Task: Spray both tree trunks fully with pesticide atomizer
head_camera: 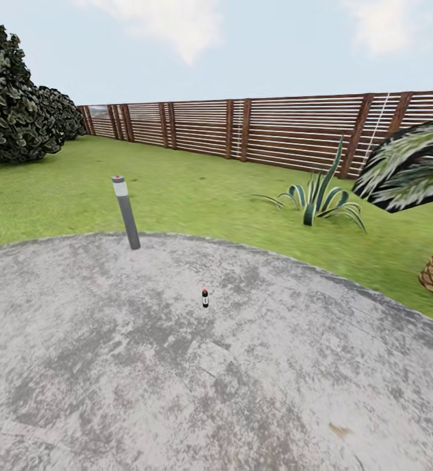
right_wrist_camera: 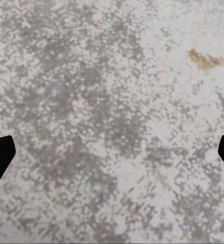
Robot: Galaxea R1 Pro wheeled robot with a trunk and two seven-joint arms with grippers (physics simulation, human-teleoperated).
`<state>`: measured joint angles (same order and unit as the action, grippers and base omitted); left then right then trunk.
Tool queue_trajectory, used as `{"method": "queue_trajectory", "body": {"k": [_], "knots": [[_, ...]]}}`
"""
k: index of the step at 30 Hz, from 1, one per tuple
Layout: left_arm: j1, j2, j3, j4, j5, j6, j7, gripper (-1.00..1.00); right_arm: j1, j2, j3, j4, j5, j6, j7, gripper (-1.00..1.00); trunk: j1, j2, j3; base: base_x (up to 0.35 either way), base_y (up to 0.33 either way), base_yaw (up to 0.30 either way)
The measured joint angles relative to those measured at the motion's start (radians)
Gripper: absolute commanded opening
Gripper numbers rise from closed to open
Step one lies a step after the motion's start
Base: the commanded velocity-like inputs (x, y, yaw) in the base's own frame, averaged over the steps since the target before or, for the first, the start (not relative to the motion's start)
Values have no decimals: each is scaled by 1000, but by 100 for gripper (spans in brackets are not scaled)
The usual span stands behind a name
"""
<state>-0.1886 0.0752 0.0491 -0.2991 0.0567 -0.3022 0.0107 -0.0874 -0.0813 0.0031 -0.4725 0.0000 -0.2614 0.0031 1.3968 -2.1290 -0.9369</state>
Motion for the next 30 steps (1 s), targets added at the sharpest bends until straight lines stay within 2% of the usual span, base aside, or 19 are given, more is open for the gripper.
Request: {"method": "queue_trajectory", "body": {"k": [7, 18, 30], "knots": [[1, 0, 0, 0, 0, 0, 0, 100, 0, 0, 0, 0, 0, 0, 0, 100, 0, 0, 0, 286, 201, -103], [0, 0, 0, 0, 1, 0, 0, 100, 0, 0, 0, 0, 0, 0, 0, 100, 0, 0, 0, 271, 218, -217], [0, -1, 0, 0, 1, -1, 0, 100, 0, 0, 0, 0, 0, 0, 0, 100, 0, 0, 0, 162, 275, -240]]}}
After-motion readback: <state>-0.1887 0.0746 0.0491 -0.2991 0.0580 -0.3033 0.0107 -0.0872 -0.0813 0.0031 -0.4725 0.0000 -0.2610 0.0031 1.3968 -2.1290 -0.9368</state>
